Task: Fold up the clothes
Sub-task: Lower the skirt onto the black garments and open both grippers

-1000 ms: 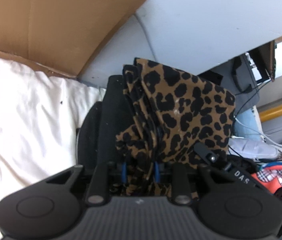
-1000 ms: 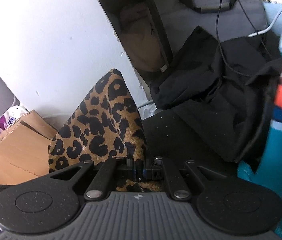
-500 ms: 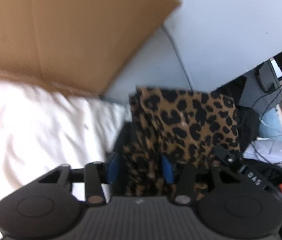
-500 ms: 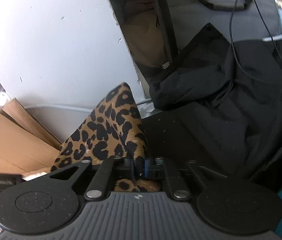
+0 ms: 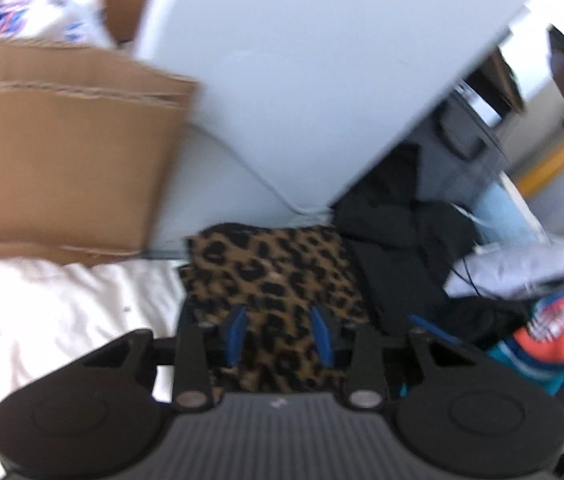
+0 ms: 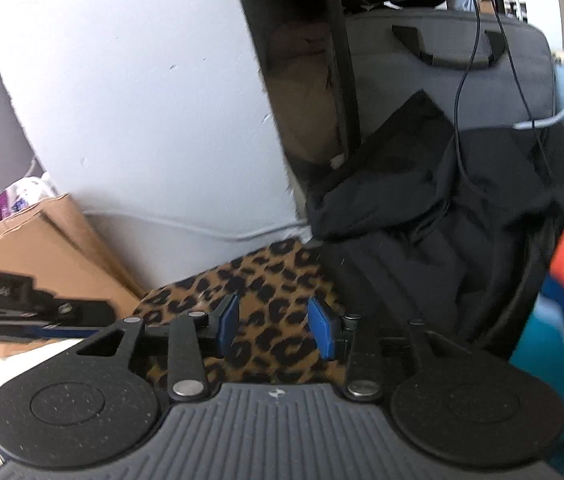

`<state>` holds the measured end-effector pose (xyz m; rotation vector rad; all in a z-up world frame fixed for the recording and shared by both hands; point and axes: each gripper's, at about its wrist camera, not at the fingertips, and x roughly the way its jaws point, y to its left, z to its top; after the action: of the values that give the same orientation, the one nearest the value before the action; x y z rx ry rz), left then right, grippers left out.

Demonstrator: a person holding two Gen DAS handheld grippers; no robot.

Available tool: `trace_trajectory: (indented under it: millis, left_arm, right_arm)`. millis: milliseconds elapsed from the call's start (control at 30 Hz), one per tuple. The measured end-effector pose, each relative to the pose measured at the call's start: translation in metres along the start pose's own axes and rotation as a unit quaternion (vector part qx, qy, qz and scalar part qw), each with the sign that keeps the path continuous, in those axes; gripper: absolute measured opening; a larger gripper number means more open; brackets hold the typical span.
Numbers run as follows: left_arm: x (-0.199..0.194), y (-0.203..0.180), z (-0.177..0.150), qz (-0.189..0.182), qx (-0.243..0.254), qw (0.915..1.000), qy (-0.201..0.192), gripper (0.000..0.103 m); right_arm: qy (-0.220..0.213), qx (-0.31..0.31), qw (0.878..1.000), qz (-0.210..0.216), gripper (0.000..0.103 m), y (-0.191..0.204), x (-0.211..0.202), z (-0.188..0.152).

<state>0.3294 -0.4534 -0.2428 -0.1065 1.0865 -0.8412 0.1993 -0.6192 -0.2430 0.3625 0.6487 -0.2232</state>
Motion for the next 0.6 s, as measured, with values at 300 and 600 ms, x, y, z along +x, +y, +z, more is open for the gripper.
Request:
trace_trajectory:
  millis: [300,600]
  left_arm:
    - [0.045,0.009,-0.015,0.052,0.05,0.9963,0.047,0.02]
    - [0.034,0.002,-0.022,0.113,0.122,0.9849,0.047,0.01]
  right_arm:
    - [0.032,0.003,0.999,0.008,0.052,0.017,-0.001,-0.048]
    - [0.056,-0.031,0.998,-0.024,0.064,0.007,-0.011,-0.082]
